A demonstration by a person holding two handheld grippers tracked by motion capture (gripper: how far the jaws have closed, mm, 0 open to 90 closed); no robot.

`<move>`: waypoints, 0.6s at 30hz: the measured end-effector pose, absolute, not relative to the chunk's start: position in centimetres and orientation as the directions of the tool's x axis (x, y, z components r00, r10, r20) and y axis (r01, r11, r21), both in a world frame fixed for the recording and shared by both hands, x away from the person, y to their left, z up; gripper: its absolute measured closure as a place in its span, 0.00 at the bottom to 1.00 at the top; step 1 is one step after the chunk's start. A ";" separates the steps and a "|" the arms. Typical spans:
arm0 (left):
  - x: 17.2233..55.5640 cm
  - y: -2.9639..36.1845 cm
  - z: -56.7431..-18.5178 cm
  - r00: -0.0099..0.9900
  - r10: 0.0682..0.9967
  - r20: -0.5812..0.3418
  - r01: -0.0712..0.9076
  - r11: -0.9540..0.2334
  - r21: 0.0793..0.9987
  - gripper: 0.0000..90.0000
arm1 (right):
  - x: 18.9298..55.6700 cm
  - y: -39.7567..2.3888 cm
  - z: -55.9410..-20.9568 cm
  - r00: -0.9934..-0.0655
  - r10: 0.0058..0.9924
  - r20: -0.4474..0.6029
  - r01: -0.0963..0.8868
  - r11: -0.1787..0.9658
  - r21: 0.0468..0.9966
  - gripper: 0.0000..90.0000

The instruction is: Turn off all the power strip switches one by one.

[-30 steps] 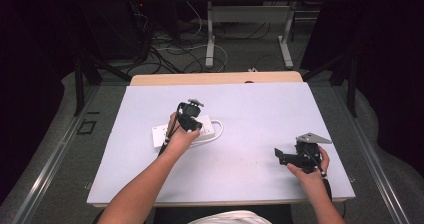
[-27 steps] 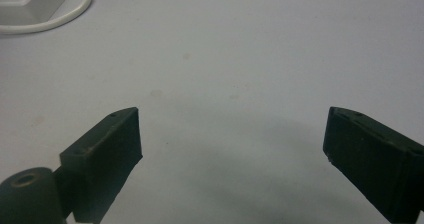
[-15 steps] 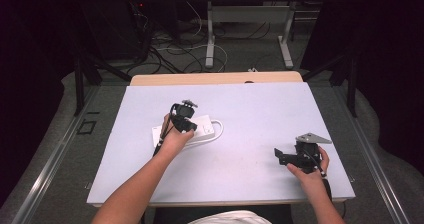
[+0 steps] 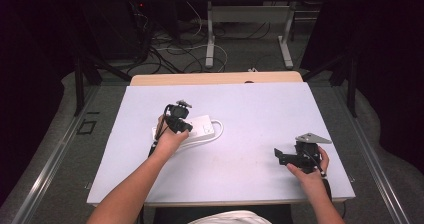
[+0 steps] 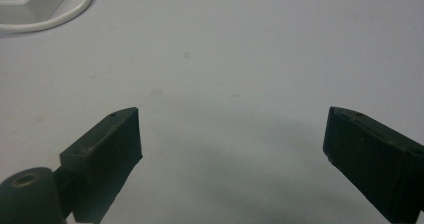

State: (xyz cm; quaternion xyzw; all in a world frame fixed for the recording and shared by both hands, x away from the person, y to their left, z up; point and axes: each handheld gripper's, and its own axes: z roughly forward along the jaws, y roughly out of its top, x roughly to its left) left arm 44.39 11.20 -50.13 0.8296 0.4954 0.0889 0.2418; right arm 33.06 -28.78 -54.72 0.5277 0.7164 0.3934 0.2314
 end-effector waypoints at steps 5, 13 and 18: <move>44.4 11.4 -50.5 0.488 0.868 -0.094 0.788 -0.391 0.476 1.00 | 33.1 -28.8 -54.7 -0.336 0.938 0.082 0.575 0.135 0.807 0.09; 44.5 11.5 -50.9 0.486 0.869 -0.099 0.792 -0.389 0.471 0.99 | 33.1 -28.8 -54.8 -0.338 0.938 0.080 0.574 0.138 0.807 0.09; 44.5 11.5 -51.0 0.484 0.869 -0.100 0.793 -0.387 0.470 0.99 | 33.1 -28.8 -54.8 -0.338 0.938 0.081 0.574 0.137 0.807 0.09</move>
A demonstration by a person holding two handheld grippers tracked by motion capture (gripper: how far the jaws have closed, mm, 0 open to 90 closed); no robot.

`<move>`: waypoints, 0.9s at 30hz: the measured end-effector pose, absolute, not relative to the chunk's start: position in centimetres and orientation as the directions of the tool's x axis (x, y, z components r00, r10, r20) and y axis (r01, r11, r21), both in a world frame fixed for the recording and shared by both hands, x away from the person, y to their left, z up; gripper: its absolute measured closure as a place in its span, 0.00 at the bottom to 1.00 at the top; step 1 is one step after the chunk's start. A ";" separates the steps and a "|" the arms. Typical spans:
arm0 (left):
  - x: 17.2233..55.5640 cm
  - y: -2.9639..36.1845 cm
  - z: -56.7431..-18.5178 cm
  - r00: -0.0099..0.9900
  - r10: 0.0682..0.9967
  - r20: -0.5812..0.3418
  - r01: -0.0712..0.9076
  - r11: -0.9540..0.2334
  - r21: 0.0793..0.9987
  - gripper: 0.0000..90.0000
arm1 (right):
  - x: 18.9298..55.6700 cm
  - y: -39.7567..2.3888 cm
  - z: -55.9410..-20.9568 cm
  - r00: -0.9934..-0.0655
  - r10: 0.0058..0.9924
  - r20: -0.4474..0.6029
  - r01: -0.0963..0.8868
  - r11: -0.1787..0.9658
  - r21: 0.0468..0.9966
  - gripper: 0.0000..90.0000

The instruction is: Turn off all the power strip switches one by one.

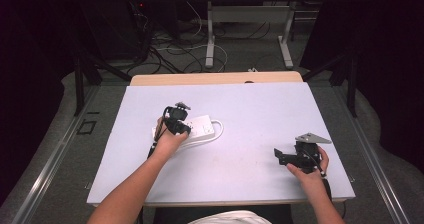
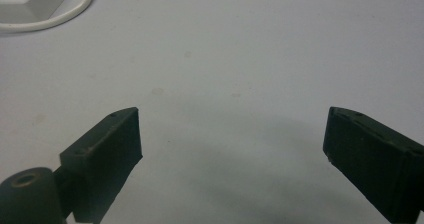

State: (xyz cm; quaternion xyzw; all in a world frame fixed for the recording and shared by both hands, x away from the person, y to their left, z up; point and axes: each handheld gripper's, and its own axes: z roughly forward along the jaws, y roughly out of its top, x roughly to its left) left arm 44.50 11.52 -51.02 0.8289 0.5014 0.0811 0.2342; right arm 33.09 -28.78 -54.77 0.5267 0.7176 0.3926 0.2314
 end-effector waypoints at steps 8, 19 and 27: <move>44.5 11.5 -51.1 0.491 0.866 -0.094 0.789 -0.397 0.469 0.97 | 33.1 -28.7 -54.7 -0.336 0.938 0.085 0.576 0.133 0.807 0.09; 44.1 11.1 -51.3 0.500 0.864 -0.053 0.776 -0.420 0.471 1.00 | 33.1 -28.7 -54.8 -0.337 0.938 0.082 0.576 0.136 0.806 0.09; 44.2 12.2 -51.2 0.480 0.873 -0.084 0.795 -0.392 0.463 1.00 | 33.1 -28.8 -54.8 -0.334 0.939 0.082 0.577 0.135 0.806 0.09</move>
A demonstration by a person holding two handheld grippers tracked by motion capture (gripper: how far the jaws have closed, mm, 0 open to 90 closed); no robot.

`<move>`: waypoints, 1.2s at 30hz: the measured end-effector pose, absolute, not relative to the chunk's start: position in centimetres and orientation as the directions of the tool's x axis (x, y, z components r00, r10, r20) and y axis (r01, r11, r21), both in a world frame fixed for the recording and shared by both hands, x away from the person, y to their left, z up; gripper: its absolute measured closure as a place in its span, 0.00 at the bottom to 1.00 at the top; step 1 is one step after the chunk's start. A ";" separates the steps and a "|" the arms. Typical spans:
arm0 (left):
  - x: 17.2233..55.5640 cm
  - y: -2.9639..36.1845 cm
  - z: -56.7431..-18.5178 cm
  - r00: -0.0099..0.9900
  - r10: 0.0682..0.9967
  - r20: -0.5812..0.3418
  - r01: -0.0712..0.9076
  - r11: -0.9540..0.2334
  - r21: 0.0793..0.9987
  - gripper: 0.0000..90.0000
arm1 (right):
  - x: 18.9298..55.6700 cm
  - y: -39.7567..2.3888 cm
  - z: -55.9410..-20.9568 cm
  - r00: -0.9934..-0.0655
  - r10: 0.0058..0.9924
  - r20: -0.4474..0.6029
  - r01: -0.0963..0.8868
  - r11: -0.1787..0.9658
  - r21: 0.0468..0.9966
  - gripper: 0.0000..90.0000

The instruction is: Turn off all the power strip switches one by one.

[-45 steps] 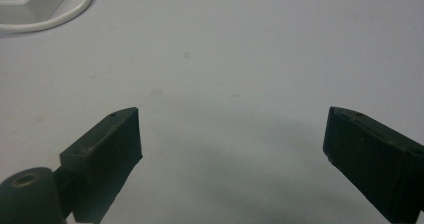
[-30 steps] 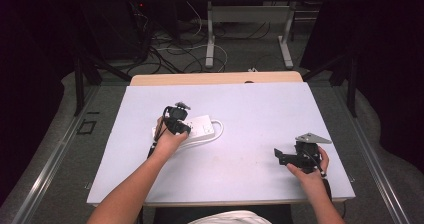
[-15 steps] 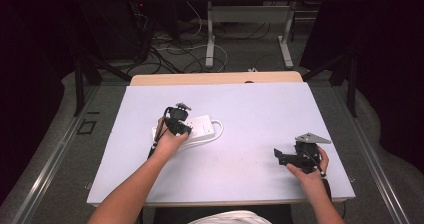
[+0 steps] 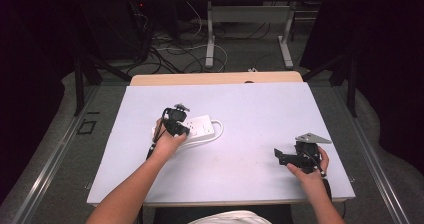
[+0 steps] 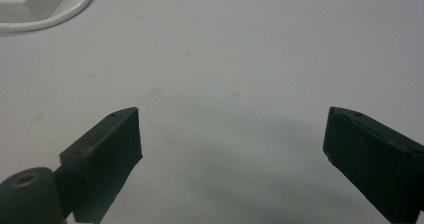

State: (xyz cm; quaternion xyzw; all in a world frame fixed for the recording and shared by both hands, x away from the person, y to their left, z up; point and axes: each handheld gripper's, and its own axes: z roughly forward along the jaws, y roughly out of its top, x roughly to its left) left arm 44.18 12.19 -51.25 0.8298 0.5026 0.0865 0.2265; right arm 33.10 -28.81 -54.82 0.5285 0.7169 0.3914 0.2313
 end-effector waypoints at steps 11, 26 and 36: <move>43.8 13.8 -51.2 0.461 0.884 -0.085 0.803 -0.374 0.463 1.00 | 33.1 -28.7 -54.8 -0.335 0.939 0.082 0.576 0.134 0.807 0.09; 43.2 15.7 -51.0 0.433 0.896 -0.100 0.818 -0.344 0.460 1.00 | 33.1 -28.8 -54.9 -0.333 0.939 0.085 0.578 0.132 0.805 0.09; 43.2 15.6 -51.1 0.438 0.893 -0.109 0.818 -0.345 0.460 1.00 | 33.1 -28.8 -54.9 -0.333 0.939 0.087 0.578 0.131 0.805 0.09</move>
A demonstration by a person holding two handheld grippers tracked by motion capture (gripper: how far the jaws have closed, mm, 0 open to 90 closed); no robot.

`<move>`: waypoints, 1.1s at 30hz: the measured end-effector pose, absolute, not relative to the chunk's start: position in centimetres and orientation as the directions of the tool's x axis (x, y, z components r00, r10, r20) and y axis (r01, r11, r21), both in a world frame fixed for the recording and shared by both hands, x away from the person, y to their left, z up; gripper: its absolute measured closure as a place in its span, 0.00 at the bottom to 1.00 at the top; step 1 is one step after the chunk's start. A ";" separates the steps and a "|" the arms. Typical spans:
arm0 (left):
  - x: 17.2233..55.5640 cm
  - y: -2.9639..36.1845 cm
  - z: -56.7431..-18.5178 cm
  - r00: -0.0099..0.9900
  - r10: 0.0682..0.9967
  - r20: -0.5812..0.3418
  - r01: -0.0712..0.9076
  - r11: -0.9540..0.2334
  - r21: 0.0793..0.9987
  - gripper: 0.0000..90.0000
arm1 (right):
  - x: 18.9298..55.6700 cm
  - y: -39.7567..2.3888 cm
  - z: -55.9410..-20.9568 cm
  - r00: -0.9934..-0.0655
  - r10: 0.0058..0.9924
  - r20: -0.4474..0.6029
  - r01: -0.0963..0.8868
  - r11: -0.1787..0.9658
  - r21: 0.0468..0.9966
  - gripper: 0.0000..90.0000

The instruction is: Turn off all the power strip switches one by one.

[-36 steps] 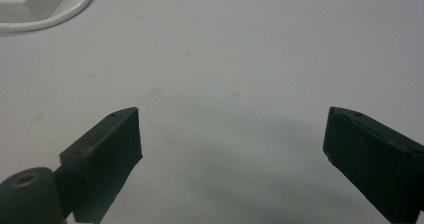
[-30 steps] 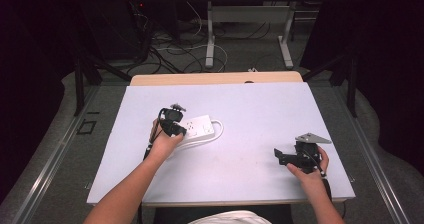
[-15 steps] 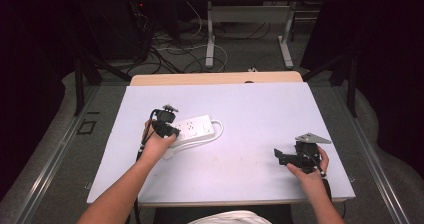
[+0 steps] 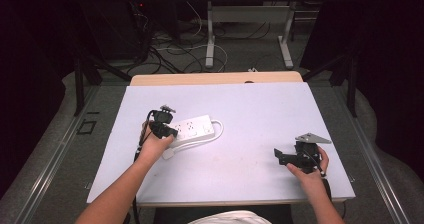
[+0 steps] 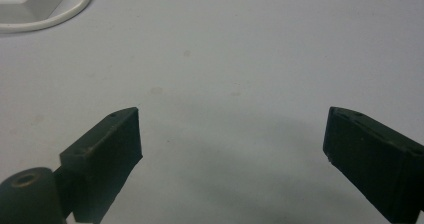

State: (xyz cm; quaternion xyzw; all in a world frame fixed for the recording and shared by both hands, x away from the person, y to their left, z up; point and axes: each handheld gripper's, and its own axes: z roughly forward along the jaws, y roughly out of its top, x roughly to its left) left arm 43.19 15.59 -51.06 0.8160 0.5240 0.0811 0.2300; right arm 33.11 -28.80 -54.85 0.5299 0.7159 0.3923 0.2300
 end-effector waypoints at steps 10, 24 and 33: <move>43.3 15.9 -51.1 0.430 0.894 -0.125 0.820 -0.329 0.468 0.99 | 33.1 -28.8 -54.9 -0.330 0.940 0.090 0.581 0.127 0.804 0.09; 43.2 15.4 -51.1 0.444 0.888 -0.121 0.816 -0.345 0.464 0.99 | 33.1 -28.8 -54.9 -0.331 0.939 0.090 0.581 0.127 0.804 0.09; 43.1 15.1 -51.2 0.450 0.886 -0.112 0.809 -0.351 0.471 1.00 | 33.1 -28.8 -54.8 -0.331 0.939 0.091 0.580 0.127 0.805 0.09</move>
